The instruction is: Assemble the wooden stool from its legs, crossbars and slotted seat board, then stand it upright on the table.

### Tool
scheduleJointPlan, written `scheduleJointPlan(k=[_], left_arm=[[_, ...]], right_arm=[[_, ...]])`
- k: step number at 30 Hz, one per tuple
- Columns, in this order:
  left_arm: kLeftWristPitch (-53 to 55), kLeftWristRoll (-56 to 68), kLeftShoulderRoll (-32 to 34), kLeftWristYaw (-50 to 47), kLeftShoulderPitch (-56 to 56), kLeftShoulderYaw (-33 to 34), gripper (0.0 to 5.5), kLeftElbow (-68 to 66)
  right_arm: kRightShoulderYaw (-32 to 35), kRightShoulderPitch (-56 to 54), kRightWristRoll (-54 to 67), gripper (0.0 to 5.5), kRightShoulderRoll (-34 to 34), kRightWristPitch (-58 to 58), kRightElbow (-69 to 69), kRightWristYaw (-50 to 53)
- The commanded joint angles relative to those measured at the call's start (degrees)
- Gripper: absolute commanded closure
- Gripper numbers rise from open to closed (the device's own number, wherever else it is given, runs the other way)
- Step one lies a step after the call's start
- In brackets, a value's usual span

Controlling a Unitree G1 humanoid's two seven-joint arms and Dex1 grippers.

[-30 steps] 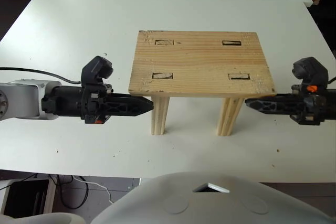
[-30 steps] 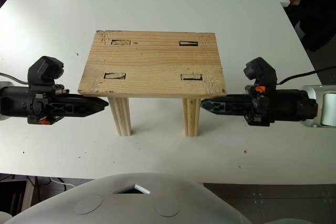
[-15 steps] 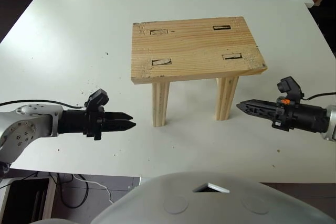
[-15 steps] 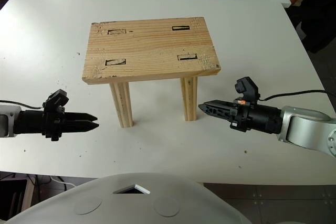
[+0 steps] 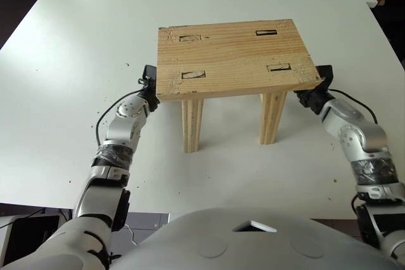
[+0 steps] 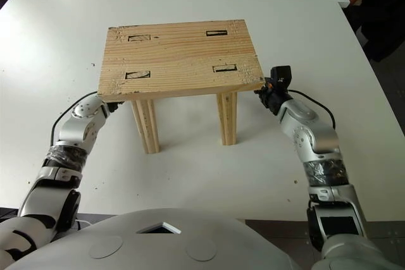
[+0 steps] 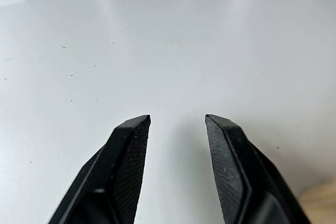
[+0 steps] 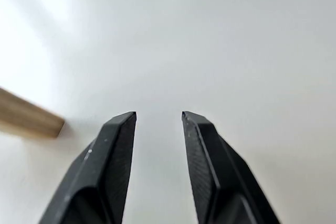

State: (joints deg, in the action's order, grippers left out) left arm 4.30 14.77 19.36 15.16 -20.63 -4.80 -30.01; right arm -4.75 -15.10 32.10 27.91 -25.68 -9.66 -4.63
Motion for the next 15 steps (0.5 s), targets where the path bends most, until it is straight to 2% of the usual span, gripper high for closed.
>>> scheduleJointPlan(k=[1,5,11,15], left_arm=[[-8.2,-3.5,-3.5,-5.7,-4.6,3.5,3.55,-10.4],[-14.7,-4.8,-8.8,-10.6,-4.9,5.6,3.55,-14.4],[-21.7,-10.7,-14.6,-14.3,-3.9,3.4,3.55,-14.1],[-24.5,-13.1,-15.0,-16.0,-3.5,3.6,3.55,-15.0]], right_arm=[[0.0,-10.5,-9.1,3.9,-7.9,13.0,-19.4,-0.3],[1.4,-12.3,-12.9,3.9,-13.9,21.6,-29.6,-1.6],[2.3,-7.2,-20.5,3.9,-15.5,30.4,-27.3,1.2],[3.8,-4.4,-23.5,3.9,-17.5,35.1,-24.6,3.9]])
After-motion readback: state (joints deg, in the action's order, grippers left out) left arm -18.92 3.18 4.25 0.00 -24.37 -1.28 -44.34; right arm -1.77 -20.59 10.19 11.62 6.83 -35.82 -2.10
